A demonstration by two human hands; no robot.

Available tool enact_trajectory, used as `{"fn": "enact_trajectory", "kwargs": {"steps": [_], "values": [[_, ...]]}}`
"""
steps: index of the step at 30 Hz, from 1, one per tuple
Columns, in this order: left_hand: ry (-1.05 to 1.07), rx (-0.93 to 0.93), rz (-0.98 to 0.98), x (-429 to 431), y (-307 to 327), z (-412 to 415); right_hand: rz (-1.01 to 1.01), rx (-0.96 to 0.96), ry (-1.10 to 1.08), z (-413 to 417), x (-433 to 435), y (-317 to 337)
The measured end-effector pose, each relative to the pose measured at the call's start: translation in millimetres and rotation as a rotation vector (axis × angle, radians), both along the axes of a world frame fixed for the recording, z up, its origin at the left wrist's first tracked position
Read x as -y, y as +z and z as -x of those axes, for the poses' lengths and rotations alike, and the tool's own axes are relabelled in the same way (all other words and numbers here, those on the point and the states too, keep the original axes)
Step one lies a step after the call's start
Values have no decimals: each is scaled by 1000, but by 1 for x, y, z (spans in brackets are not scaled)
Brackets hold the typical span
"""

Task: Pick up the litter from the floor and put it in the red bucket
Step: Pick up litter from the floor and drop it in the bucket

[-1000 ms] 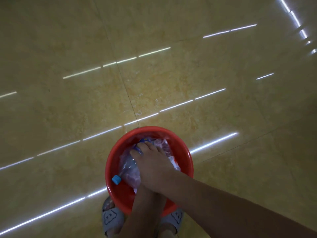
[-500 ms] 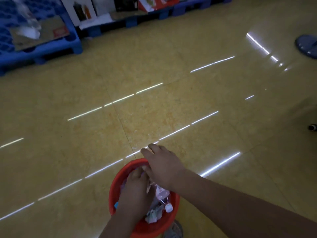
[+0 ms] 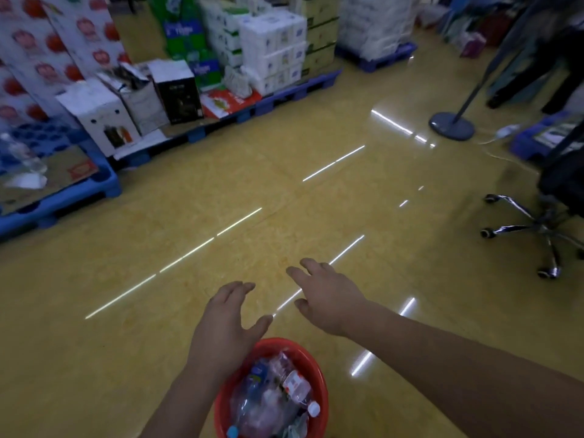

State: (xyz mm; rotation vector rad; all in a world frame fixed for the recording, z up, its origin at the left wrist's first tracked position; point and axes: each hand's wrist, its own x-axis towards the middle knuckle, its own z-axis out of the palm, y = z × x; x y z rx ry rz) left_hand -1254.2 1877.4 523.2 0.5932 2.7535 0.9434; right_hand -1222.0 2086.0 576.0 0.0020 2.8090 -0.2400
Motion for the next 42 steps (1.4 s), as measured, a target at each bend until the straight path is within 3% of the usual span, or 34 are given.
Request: {"fn": "enact_trajectory", "kwargs": {"steps": [18, 33, 42], "values": [[-296, -186, -144, -31, 197, -2, -116, -156, -443, -105, -8, 175], [-587, -251, -190, -89, 285, -61, -154, -192, -779, -239, -27, 241], [-735, -275, -222, -134, 315, -141, -175, -234, -937, -347, -37, 262]]}}
